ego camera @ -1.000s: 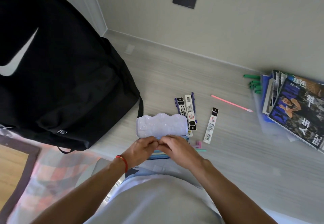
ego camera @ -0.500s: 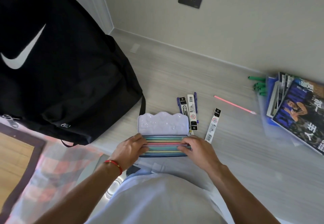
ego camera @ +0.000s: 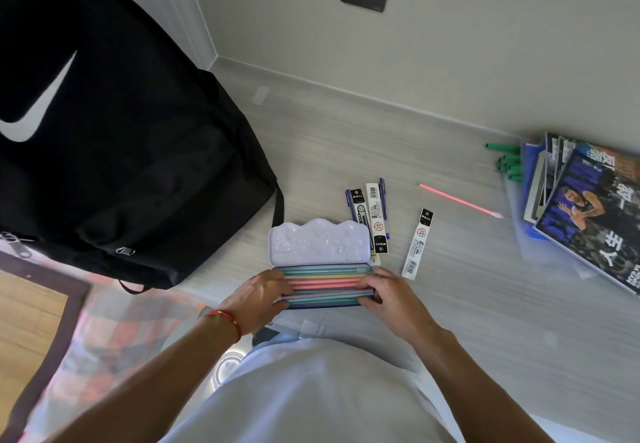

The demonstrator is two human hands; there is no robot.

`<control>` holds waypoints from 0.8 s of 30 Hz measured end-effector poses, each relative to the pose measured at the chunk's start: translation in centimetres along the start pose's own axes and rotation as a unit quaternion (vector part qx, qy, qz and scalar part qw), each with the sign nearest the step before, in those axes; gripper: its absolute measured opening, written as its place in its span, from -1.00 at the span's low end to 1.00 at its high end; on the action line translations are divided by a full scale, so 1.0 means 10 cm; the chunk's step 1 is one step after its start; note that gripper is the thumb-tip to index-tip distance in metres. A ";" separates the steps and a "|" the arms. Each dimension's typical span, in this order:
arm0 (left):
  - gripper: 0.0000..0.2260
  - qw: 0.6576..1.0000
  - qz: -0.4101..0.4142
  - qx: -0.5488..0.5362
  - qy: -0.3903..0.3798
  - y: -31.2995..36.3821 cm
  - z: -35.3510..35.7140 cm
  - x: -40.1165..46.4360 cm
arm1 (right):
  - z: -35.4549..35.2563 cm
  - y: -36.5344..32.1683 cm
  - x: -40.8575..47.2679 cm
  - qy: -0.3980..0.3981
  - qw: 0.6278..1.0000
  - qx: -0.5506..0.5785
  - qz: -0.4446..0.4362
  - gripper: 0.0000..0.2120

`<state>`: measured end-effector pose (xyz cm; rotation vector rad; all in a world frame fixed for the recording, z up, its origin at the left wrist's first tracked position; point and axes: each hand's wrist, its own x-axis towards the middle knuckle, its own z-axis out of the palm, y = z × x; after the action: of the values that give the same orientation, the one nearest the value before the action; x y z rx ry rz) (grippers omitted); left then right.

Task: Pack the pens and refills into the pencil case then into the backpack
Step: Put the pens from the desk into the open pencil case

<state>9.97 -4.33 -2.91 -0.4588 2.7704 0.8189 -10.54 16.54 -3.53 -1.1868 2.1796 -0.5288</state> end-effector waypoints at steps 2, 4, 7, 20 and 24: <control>-0.81 1.000 -0.007 -0.005 0.000 0.00 -0.01 0.02 | -0.02 0.02 -0.01 -0.002 1.000 0.018 0.001 -0.85; -0.81 0.999 -0.025 -0.021 0.018 -0.02 -0.03 0.05 | -0.05 0.02 -0.04 0.002 0.998 0.065 0.009 -0.87; -0.81 0.998 -0.041 -0.037 0.018 -0.02 -0.12 0.09 | -0.12 -0.01 -0.05 0.033 0.978 0.197 0.059 -0.89; -0.85 0.767 -0.202 -0.603 0.087 0.78 -0.17 0.55 | -0.48 -0.45 0.21 0.026 0.989 0.145 0.009 -0.72; -0.83 0.596 -0.247 -0.759 0.085 0.75 -0.13 0.47 | -0.12 -0.44 0.02 0.007 0.994 0.104 0.040 -0.87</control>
<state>2.82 -0.20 0.46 -1.4138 1.0519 2.7567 -8.76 14.18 -0.10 -0.9845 2.1147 -0.7129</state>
